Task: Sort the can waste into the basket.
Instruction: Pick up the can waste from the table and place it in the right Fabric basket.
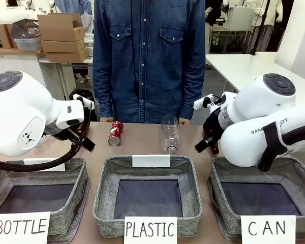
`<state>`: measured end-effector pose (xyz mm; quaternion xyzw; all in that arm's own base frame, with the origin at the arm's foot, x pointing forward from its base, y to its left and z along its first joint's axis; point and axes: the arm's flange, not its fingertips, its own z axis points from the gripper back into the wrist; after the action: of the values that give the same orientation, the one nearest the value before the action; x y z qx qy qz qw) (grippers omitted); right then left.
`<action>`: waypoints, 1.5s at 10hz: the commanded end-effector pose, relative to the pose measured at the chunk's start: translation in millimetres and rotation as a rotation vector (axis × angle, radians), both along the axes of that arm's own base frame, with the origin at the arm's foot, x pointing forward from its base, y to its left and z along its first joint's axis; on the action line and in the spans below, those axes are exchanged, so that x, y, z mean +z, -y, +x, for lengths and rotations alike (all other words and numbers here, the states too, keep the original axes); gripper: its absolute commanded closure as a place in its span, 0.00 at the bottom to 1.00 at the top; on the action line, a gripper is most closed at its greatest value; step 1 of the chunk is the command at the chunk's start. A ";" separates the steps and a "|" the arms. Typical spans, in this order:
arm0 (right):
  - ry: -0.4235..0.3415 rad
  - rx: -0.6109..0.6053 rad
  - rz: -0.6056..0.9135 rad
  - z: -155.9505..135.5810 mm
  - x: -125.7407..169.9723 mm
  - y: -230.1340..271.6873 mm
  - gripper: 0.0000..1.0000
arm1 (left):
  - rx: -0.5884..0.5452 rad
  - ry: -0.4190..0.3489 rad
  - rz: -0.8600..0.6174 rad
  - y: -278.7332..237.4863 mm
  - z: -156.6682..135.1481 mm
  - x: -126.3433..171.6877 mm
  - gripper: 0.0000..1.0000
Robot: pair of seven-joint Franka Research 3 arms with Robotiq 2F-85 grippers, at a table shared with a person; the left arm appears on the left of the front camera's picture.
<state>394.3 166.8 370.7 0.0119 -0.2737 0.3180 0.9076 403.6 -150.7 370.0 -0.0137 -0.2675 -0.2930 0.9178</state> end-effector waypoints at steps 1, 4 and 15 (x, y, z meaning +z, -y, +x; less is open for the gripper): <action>0.000 0.000 0.001 0.0 0.0 0.0 0.00 | 0.000 0.000 0.000 0.1 0.0 0.1 0.00; -0.060 0.115 0.124 -34.8 67.6 31.4 0.00 | 0.003 -0.115 -0.010 6.2 -48.6 63.1 0.00; -0.634 0.257 0.711 -74.3 191.1 100.2 0.00 | -0.313 -0.522 -0.566 -55.1 -141.7 222.3 0.00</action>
<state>298.5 92.8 551.3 0.2987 -0.2026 0.3891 0.8475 251.5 -127.2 588.6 -0.2279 -0.2040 -0.3928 0.8673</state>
